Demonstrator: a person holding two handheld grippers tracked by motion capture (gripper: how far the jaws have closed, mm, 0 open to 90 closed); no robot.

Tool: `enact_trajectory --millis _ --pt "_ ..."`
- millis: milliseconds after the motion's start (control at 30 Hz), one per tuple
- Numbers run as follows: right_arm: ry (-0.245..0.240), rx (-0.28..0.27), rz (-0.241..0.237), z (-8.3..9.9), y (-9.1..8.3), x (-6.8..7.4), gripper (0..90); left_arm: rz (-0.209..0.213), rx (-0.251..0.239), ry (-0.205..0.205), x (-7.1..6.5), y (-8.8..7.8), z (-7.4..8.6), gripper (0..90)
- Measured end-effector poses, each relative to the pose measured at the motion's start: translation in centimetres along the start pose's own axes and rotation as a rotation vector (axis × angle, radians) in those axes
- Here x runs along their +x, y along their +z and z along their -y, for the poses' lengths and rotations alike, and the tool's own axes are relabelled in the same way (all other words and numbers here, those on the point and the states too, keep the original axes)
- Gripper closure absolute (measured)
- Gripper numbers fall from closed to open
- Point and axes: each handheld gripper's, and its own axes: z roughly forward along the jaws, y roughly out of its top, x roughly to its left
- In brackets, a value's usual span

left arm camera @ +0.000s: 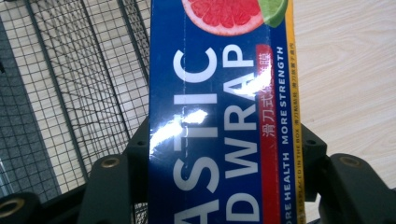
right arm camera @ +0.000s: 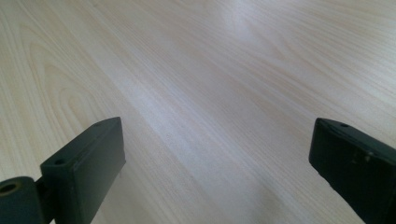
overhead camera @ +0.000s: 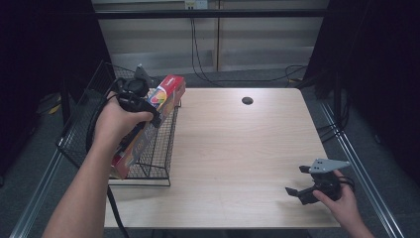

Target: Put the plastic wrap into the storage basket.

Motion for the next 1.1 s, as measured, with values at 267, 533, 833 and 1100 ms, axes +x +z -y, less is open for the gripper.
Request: enact_trajectory --millis 267,533,833,1100 --pt "0.001 0.002 0.001 0.0 0.0 0.1 3.4 -0.012 0.002 -0.008 0.7 -0.7 0.2 42.1" --pt "-0.003 0.004 0.004 0.0 0.1 0.0 3.4 -0.027 -0.004 -0.043 1.6 -1.0 0.7 42.0" --pt "-0.004 0.009 0.002 0.0 0.2 0.1 3.4 -0.038 -0.008 -0.06 2.8 -1.4 1.1 42.0" --pt "-0.01 0.007 0.002 0.0 0.2 0.0 3.4 -0.043 -0.012 -0.084 3.7 -1.6 1.4 42.0"
